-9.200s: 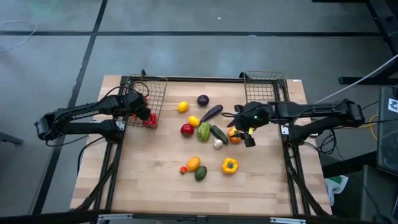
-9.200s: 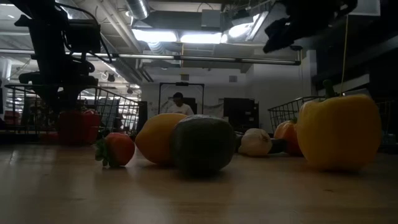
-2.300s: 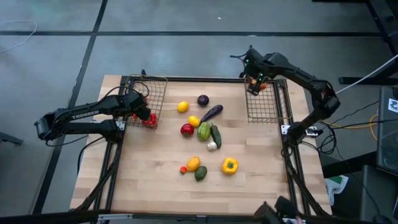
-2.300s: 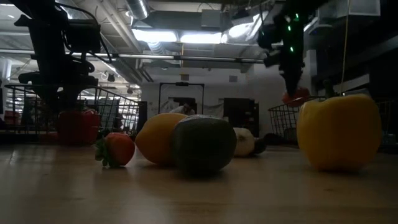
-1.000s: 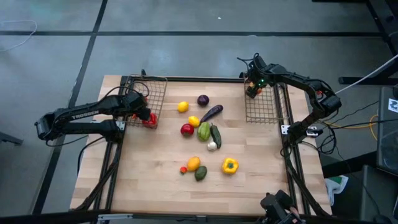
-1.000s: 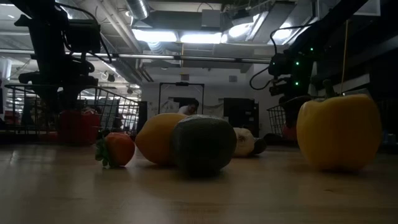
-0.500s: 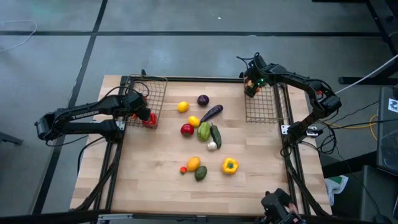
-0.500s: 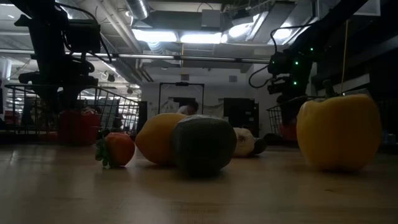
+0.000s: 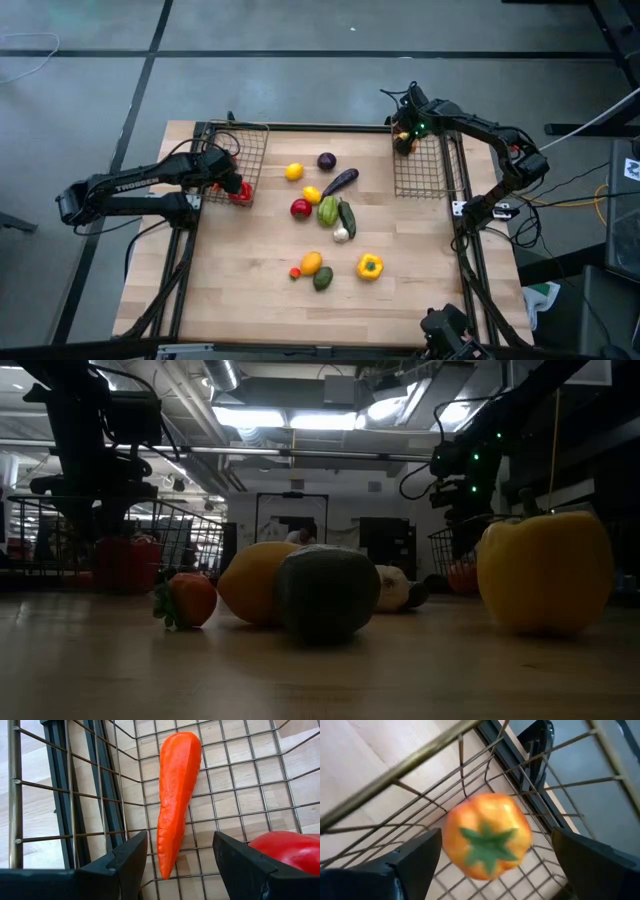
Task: Sort produce into baskets
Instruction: Put the violet eggplant into the left gold wire basket
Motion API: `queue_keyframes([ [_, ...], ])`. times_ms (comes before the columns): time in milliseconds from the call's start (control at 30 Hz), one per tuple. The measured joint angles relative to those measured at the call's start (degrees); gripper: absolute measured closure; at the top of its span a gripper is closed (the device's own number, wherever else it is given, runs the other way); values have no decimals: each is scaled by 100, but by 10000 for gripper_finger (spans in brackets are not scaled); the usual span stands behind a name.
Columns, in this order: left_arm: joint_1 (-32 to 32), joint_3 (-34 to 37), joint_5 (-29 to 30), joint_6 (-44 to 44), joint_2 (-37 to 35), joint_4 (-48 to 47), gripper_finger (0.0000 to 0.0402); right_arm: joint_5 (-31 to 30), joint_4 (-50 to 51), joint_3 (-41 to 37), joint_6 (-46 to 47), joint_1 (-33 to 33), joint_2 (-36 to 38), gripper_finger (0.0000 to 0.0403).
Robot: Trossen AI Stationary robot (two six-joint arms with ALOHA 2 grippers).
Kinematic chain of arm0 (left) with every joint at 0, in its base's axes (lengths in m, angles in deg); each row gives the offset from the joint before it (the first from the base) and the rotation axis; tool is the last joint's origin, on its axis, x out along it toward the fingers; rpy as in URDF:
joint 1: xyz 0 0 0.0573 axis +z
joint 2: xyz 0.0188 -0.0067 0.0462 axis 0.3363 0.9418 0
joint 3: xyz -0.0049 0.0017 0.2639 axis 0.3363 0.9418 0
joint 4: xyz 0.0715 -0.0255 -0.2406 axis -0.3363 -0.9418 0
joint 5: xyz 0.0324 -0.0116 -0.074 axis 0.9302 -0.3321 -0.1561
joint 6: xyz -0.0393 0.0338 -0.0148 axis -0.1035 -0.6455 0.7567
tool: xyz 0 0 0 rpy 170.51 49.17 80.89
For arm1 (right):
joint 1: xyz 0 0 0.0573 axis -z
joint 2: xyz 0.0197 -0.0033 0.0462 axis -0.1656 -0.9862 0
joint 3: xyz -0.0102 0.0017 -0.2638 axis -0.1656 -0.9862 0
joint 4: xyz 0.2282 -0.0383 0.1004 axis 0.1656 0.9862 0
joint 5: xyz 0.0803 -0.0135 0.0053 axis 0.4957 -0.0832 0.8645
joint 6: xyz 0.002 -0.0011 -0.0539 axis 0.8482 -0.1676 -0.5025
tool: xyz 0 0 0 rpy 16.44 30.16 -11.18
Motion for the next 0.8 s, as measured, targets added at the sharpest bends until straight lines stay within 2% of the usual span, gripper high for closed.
queue_keyframes([
  [167, 0, 0, 0, 0, -1, 0, 180, 166, 1018, 654, 235, 0, 15, 31],
  [333, 0, 0, 0, 0, 0, 0, 180, 860, 1616, 1271, 253, -14, 17, 31],
  [500, 0, 0, 0, 0, 0, 0, 180, 1856, 1636, 1631, 257, -229, 25, 31],
  [800, 0, 0, 0, 0, 0, 0, 181, 2592, 1458, 1780, 506, -858, 26, 31],
])
